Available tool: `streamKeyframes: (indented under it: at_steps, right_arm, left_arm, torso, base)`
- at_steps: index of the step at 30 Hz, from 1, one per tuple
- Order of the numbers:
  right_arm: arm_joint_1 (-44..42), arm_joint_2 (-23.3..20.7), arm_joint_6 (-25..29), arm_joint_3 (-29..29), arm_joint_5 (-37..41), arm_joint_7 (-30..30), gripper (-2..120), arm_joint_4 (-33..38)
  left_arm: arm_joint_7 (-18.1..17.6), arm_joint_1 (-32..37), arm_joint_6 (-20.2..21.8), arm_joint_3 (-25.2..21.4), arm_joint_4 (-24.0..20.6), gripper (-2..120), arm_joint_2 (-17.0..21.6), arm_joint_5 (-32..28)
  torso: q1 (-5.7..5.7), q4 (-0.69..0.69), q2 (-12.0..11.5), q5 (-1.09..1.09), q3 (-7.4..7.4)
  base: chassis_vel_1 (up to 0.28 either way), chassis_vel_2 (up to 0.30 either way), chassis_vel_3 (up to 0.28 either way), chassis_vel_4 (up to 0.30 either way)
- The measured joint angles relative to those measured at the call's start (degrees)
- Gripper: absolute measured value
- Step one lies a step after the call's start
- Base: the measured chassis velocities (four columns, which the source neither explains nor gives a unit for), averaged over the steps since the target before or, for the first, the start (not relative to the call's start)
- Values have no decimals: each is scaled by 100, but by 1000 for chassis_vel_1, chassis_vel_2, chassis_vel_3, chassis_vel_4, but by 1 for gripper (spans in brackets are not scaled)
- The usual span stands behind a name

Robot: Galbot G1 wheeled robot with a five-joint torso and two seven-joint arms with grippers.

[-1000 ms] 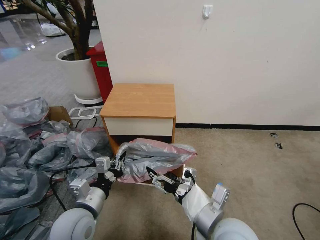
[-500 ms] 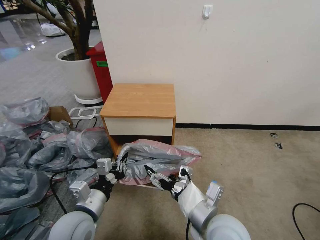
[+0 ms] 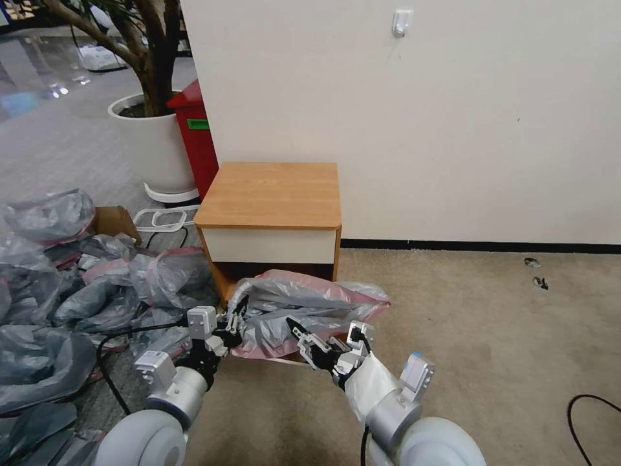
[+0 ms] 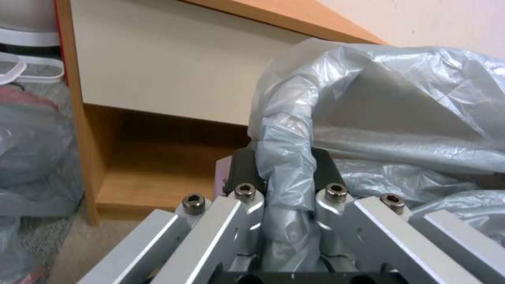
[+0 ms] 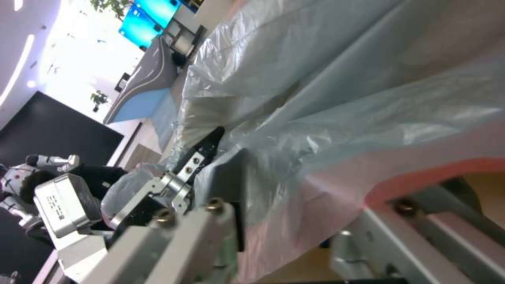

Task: Pick up the garbage bag from the table and place it over the trash can.

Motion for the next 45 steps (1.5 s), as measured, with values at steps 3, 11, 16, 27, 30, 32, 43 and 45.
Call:
streamKeyframes:
  at_steps: [3, 11, 16, 27, 30, 32, 43, 45]
  right_arm:
    - [1, 13, 6, -5, -21, -18, 17, -5]
    - [-4, 17, 30, -2, -92, -74, 0, 1]
    - [-16, 17, 43, -2, -111, -95, 0, 11]
    - [-436, -156, 161, -402, -386, -268, 0, 257]
    - [-529, -177, 192, -501, -516, -319, 0, 256]
    - [-593, -192, 229, -550, -641, -345, 0, 237]
    - [-818, -244, 369, -575, -983, -480, 0, 135]
    - [-863, -260, 383, -574, -1036, -515, 0, 130]
  left_arm:
    - [0, 1, 3, -2, 0, 7, -2, -2]
    - [-10, -20, 8, -26, 49, 7, 5, -8]
    - [-13, -27, 10, -20, 59, 7, -4, -9]
    - [-105, -148, 40, -134, 117, 7, -49, -145]
    - [-115, -174, 50, -140, 124, 7, -67, -177]
    - [-128, -202, 85, -143, 125, 7, -79, -230]
    - [-261, -305, 219, -261, 115, 7, -43, -609]
    - [-306, -329, 253, -288, 111, 7, -31, -729]
  torso:
    - [0, 0, 0, 0, 0]
    - [0, 0, 0, 0, 0]
    - [0, 0, 0, 0, 0]
    - [0, 0, 0, 0, 0]
    - [0, 0, 0, 0, 0]
    - [0, 0, 0, 0, 0]
    - [0, 0, 0, 0, 0]
    - [0, 0, 0, 0, 0]
  base:
    - [0, 0, 0, 0]
    - [0, 0, 0, 0]
    - [0, 0, 0, 0]
    - [0, 0, 0, 0]
    - [0, 0, 0, 0]
    - [0, 0, 0, 0]
    - [0, 0, 0, 0]
    - [0, 0, 0, 0]
